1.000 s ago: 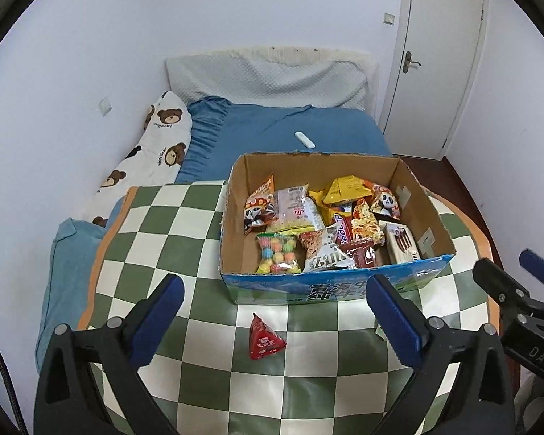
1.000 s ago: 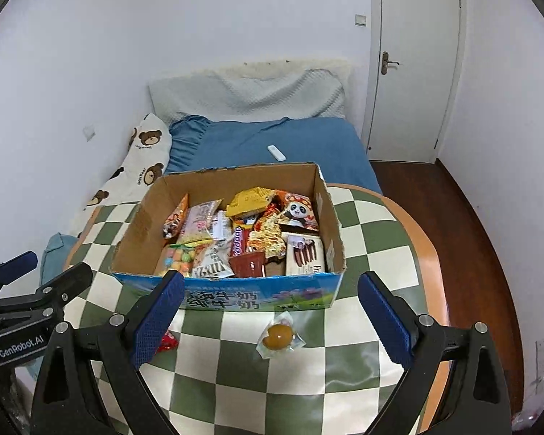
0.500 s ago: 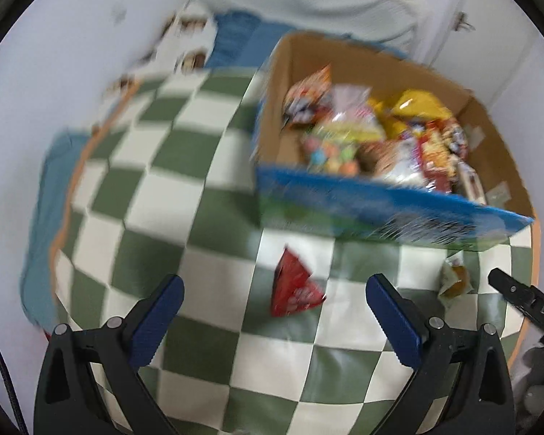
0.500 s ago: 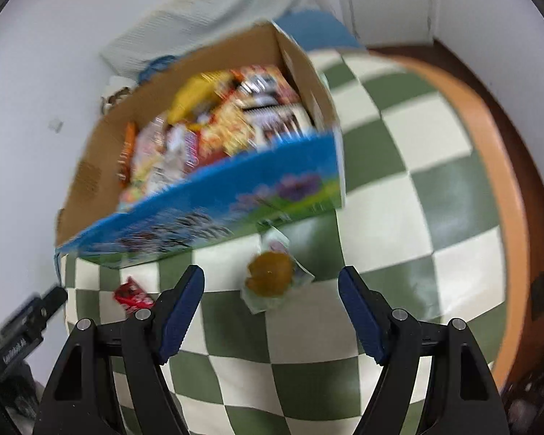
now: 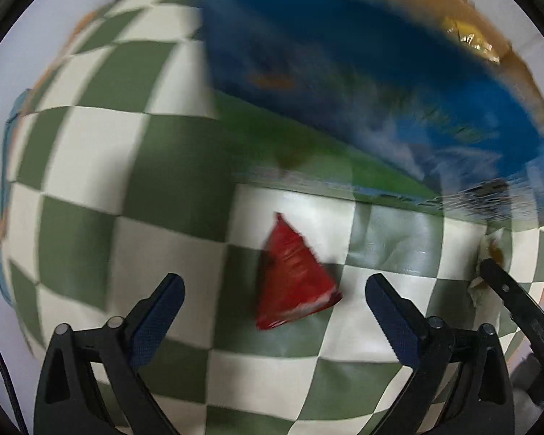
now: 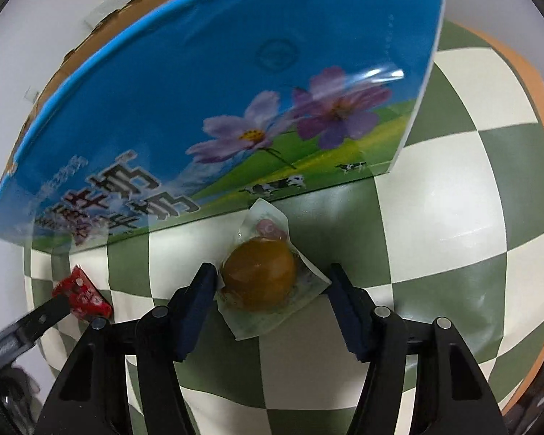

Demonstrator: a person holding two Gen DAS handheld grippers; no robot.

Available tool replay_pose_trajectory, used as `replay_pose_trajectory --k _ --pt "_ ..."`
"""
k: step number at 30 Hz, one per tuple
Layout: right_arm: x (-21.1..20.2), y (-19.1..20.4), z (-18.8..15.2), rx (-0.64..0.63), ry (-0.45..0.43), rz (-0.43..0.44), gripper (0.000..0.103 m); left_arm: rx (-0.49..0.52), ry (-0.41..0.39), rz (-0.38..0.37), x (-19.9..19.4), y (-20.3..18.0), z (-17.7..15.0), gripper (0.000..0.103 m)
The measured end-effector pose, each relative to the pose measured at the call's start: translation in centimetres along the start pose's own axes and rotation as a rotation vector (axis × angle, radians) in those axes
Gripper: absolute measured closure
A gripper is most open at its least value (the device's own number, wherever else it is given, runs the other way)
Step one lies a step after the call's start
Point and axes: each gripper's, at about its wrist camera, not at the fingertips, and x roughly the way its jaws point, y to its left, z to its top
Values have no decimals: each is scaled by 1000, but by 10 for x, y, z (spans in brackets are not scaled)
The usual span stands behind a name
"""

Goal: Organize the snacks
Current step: 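Grasp the red candy packet with left tool while right tool grasps the egg-yolk pastry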

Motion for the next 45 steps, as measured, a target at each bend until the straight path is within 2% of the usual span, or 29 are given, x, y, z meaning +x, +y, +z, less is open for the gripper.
replay_pose_trajectory --k 1,3,4,5,6,8,13,20,23,28,31,32,36,39,42,43,45 --pt "-1 0 -1 -5 -1 2 40 2 0 -2 5 -3 1 14" --pt "-3 1 -4 -16 0 -5 40 -7 -34 -4 7 -5 0 37" --pt "-5 1 -7 -25 -1 -7 40 0 -42 3 7 -6 -2 45" --pt "-6 2 -9 -31 -2 -9 40 8 -44 7 8 -7 -3 58" --pt "-8 2 -11 -38 -2 -8 40 17 -42 9 8 -9 -5 65" --pt "-11 5 -19 -56 2 -7 40 43 -34 16 9 -13 -12 69" --pt "-16 13 -37 -104 25 14 40 70 -3 -10 4 -14 -43 70" --pt "-26 25 -90 -190 101 72 40 99 116 -87 11 -23 -120 70" --pt "-20 26 -113 -208 137 75 40 98 131 -78 24 -30 -130 70" --pt "-8 27 -121 -203 140 59 40 86 149 -86 34 -32 -127 67" --pt "-2 29 -122 -194 142 51 40 108 157 -97 34 -36 -128 58" --pt "0 31 -122 -193 143 47 39 114 158 -95 37 -37 -115 55" --pt "10 37 -117 -177 144 40 37 143 164 -97 40 -52 -121 34" --pt "11 35 -113 -164 141 39 36 172 146 -64 40 -61 -127 34" --pt "13 35 -108 -141 141 44 36 164 130 -64 36 -66 -129 36" --pt "13 35 -106 -134 140 46 35 160 124 -60 34 -66 -130 39" --pt "14 34 -103 -125 141 49 35 148 107 -43 31 -66 -135 55"
